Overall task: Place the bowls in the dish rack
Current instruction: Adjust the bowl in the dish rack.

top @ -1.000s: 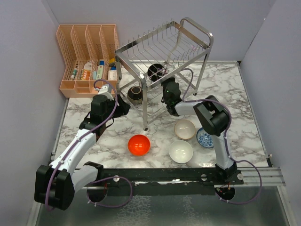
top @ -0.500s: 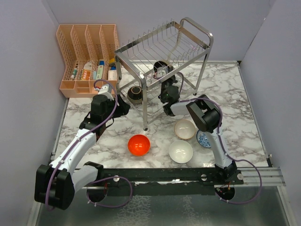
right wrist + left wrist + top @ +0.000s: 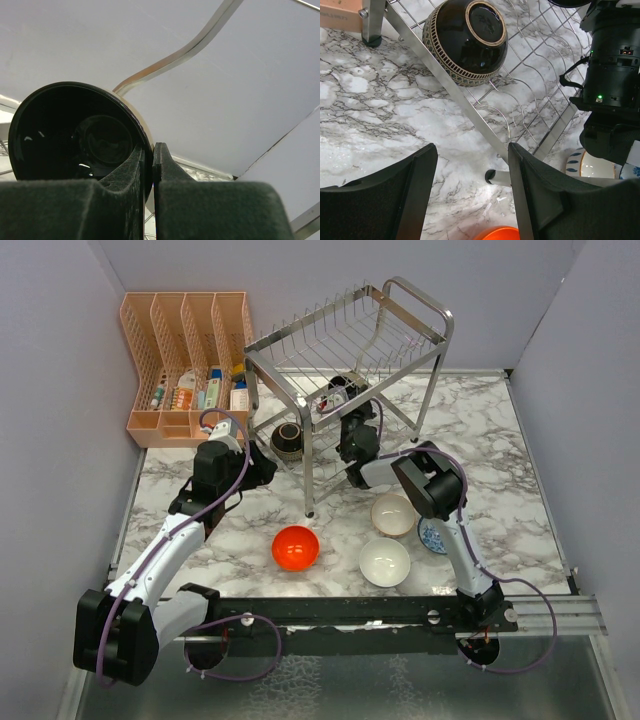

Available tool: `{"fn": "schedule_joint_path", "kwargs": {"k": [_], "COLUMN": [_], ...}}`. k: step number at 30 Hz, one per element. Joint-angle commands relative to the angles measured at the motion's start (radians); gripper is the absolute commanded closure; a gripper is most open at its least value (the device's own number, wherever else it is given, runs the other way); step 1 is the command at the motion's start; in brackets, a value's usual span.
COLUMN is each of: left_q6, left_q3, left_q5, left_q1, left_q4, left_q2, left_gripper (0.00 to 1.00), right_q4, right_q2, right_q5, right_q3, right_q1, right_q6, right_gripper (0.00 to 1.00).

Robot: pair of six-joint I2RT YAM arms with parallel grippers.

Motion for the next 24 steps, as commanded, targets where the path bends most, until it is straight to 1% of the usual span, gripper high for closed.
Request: {"fn": "schedule_joint_path", "kwargs": {"k": [1, 17, 24], "left_q6": [0.006, 0.012, 0.011], "left_q3": [0.017, 0.019, 0.016], "left_q5": [-0.001, 0.001, 0.002], "left_q1": [0.004, 0.004, 0.005], "left_q4": [0.028, 0.020, 0.025], "left_q2": [0.002, -0.008, -0.008], "left_gripper": [0.39, 0.39, 0.39], "right_q4": [0.026, -0.102, -0.141], "right_q2": [-0.002, 0.036, 0.010], "right_q5": [-0.086, -0.083, -0.130], "right_q3": [0.010, 0.047, 0.008], "right_q1": [0.009, 0.013, 0.019], "right_q6": [-0.030, -0.119, -0.144], "right_gripper": [0.99, 0.99, 0.99]}}
